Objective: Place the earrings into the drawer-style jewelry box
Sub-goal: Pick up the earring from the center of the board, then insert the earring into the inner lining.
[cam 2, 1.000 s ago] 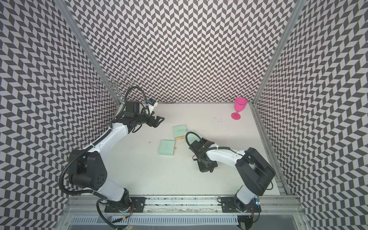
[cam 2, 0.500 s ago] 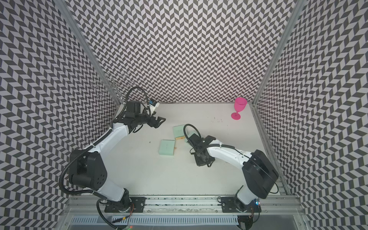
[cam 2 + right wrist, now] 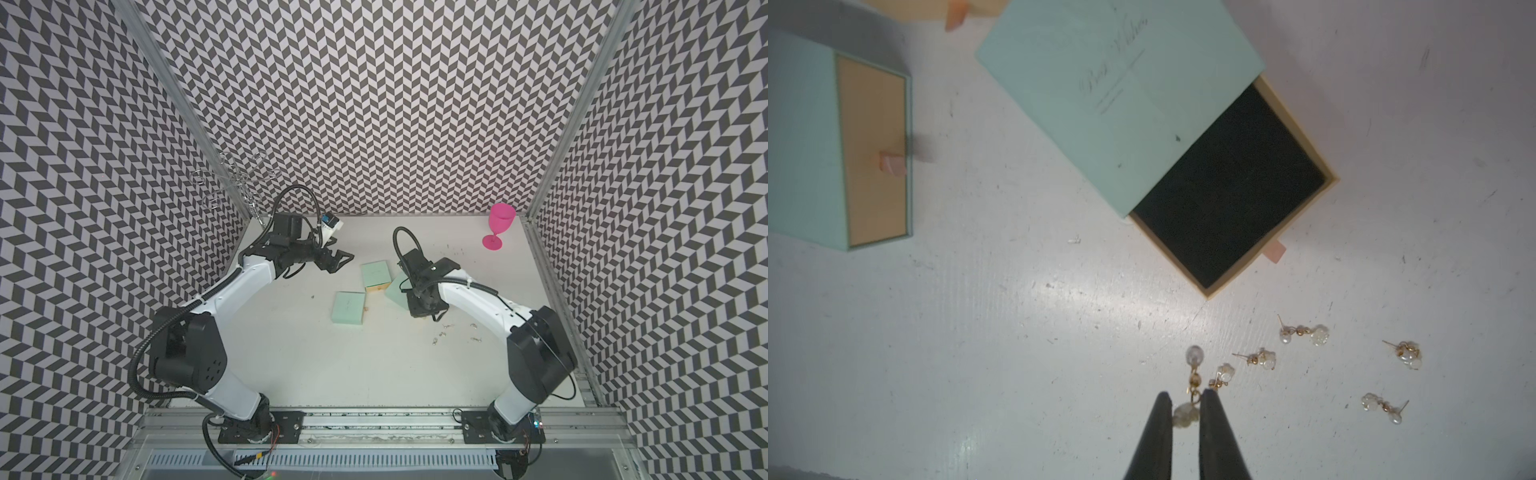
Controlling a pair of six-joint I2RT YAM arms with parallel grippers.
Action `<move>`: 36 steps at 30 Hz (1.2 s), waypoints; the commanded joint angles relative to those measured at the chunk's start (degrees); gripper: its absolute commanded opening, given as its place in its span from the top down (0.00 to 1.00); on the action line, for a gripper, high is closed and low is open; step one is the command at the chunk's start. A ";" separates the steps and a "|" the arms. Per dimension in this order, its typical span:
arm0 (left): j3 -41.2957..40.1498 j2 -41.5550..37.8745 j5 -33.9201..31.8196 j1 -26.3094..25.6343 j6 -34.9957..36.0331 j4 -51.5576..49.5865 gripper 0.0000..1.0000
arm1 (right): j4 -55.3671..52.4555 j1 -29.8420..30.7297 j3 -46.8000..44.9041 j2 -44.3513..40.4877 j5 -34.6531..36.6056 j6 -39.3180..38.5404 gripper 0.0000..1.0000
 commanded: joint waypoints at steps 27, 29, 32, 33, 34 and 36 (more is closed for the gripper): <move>20.01 14.32 2.83 -4.15 2.81 -6.85 0.08 | 1.39 -5.17 13.03 16.54 -4.56 -9.89 0.86; 20.59 14.91 2.88 -4.17 2.48 -6.86 0.08 | 1.13 -5.19 13.10 16.41 -5.05 -9.73 0.86; 21.21 15.73 2.92 -4.23 2.55 -6.86 0.08 | 1.03 -5.19 12.94 16.48 -6.50 -9.72 0.86; 21.47 15.93 2.90 -4.34 2.60 -6.86 0.08 | 0.88 -5.19 12.76 16.49 -7.01 -9.63 0.86; 21.72 16.18 2.93 -4.35 2.80 -7.01 0.08 | 0.84 -5.19 12.62 16.46 -7.40 -9.55 0.86; 22.10 16.55 2.84 -4.43 2.94 -7.13 0.08 | 0.93 -5.03 12.00 16.07 -7.80 -9.51 0.86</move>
